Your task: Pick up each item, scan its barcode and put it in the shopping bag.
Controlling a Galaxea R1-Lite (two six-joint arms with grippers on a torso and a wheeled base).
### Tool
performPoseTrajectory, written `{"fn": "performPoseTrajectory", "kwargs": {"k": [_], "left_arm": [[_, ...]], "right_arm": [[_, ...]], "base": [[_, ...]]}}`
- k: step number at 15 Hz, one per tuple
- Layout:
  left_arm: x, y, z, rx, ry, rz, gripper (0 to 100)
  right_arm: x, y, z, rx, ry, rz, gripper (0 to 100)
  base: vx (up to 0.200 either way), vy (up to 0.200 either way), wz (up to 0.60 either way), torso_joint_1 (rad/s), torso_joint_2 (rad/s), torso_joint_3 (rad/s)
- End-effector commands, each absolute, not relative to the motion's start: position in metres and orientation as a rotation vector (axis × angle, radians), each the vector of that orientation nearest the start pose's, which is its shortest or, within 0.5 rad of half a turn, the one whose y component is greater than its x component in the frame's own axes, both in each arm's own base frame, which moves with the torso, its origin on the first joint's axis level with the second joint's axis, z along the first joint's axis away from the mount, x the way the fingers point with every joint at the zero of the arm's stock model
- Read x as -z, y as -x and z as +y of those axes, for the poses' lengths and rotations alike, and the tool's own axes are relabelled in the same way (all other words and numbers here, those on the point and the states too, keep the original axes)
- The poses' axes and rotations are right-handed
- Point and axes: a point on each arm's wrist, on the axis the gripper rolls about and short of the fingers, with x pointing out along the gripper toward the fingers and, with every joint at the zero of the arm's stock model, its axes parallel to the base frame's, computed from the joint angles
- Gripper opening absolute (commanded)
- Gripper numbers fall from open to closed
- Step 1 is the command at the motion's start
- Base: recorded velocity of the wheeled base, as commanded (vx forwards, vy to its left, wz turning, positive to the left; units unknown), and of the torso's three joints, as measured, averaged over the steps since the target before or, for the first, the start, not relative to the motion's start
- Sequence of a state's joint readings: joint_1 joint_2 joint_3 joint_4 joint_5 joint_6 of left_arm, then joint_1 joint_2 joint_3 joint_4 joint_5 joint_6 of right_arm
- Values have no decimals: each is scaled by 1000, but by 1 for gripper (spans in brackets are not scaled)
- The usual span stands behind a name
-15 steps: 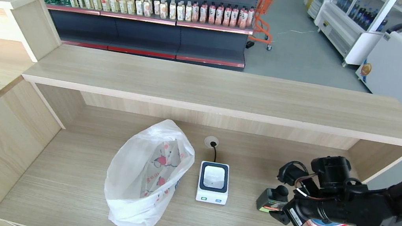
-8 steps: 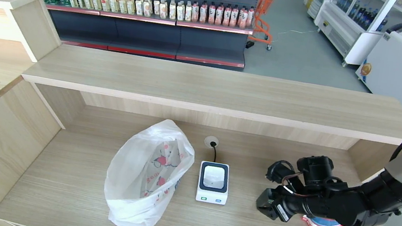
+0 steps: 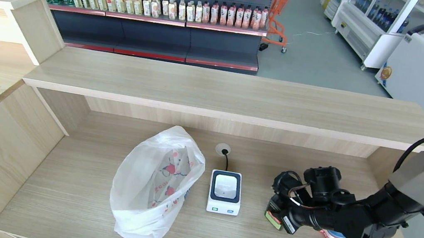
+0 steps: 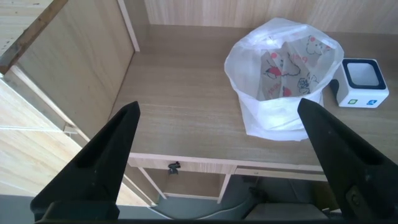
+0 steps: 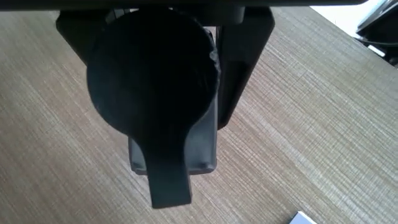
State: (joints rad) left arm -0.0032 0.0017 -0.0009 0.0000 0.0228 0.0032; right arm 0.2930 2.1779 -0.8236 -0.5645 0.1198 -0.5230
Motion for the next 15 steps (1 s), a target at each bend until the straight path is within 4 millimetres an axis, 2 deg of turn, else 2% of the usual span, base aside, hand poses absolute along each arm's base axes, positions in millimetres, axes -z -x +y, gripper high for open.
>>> {"fn": "performPoseTrajectory", "kwargs": {"k": [1, 2, 4, 5, 7, 9, 10, 13, 14, 15], "left_arm": [[-76, 23, 1, -20, -3, 0, 100], [-76, 23, 1, -20, -3, 2, 100], [-76, 23, 1, -20, -3, 2, 100], [-76, 23, 1, -20, -5, 2, 100], [-76, 23, 1, -20, -3, 2, 100], [-76, 23, 1, -20, -3, 0, 100], [-76, 23, 1, -20, -3, 2, 100], [-76, 23, 1, -20, -3, 2, 100], [-76, 23, 1, -20, -3, 2, 100], [-76, 23, 1, -20, -3, 2, 100]], "right_arm": [[-34, -332, 108, -588, 501, 627, 0], [-42, -328, 110, -586, 452, 619, 0], [-94, -302, 121, -545, 183, 552, 0], [-119, -285, 118, -528, 85, 506, 0], [-151, -246, 96, -512, 116, 403, 0], [-156, -210, 65, -509, 455, 294, 0], [-161, -199, 54, -538, 715, 210, 0], [-161, -195, 52, -834, 1052, -50, 0], [-159, -196, 50, -915, 1309, -249, 0], [-158, -196, 53, -967, 1433, -381, 0]], "base": [[0, 0, 0, 0, 0, 0], [0, 0, 0, 0, 0, 0], [0, 0, 0, 0, 0, 0], [0, 0, 0, 0, 0, 0], [0, 0, 0, 0, 0, 0], [0, 0, 0, 0, 0, 0], [0, 0, 0, 0, 0, 0], [0, 0, 0, 0, 0, 0], [0, 0, 0, 0, 0, 0], [0, 0, 0, 0, 0, 0]]}}
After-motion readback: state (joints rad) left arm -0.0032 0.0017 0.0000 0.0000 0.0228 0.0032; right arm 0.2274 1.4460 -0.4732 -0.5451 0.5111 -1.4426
